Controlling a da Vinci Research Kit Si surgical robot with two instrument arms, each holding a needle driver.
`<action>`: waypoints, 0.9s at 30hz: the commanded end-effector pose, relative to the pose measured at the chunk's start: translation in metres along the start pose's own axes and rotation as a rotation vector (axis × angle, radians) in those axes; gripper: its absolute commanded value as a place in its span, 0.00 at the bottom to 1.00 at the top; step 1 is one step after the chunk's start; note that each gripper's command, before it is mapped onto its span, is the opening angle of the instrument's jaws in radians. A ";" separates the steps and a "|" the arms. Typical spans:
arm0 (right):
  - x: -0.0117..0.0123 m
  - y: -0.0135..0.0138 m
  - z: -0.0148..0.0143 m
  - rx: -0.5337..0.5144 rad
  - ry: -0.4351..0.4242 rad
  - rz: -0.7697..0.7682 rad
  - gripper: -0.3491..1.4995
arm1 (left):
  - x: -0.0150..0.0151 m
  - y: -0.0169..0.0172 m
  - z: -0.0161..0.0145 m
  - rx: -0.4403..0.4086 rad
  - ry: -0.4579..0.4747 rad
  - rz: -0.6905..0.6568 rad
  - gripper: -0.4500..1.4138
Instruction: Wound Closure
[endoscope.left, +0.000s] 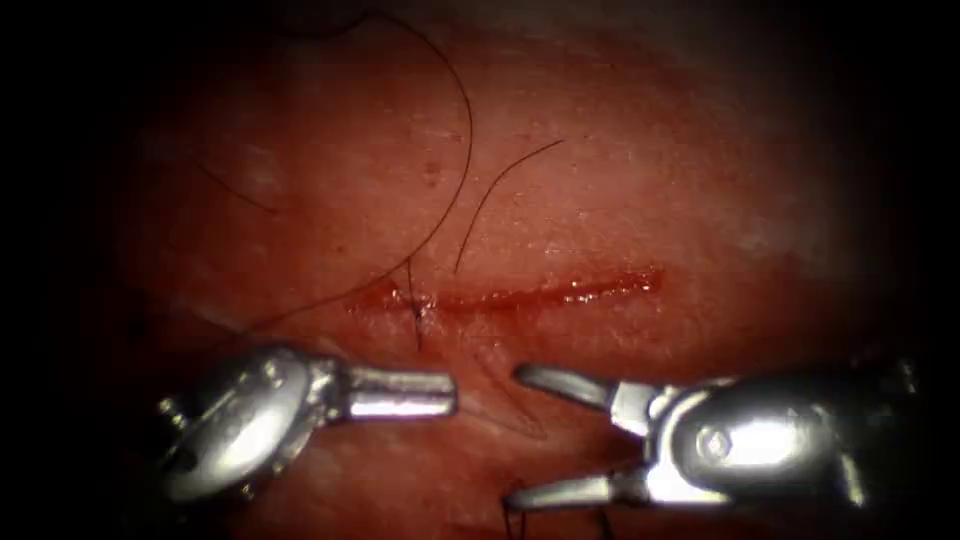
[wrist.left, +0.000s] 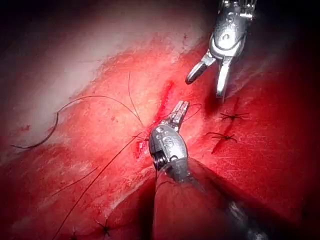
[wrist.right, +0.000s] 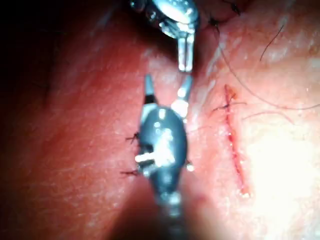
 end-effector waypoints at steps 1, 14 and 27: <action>-0.0005 -0.0010 0.0014 0.010 -0.013 0.012 0.74 | -0.0009 0.0002 0.0006 -0.003 0.000 0.002 0.00; -0.0014 -0.0001 0.0043 0.024 -0.098 0.050 0.36 | -0.0010 0.0010 0.0002 -0.008 -0.012 0.004 0.00; -0.0010 0.0007 0.0048 0.012 -0.081 0.086 0.00 | -0.0011 0.0014 0.0003 -0.012 -0.018 0.006 0.00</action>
